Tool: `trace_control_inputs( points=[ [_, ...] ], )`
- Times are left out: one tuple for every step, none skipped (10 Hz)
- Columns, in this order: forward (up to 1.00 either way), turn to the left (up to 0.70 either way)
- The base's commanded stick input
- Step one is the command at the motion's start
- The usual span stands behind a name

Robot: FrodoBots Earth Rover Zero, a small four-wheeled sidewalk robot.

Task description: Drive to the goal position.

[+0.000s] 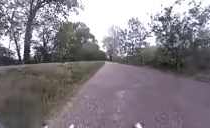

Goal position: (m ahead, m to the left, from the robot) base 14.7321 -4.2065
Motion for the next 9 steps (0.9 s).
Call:
trace_control_inputs(
  points=[
    [1.0, 0.0],
    [1.0, 0.0],
    [1.0, 0.0],
    [1.0, 0.0],
    [1.0, 0.0],
    [1.0, 0.0],
    [1.0, 0.0],
    [1.0, 0.0],
    [1.0, 0.0]
  ],
)
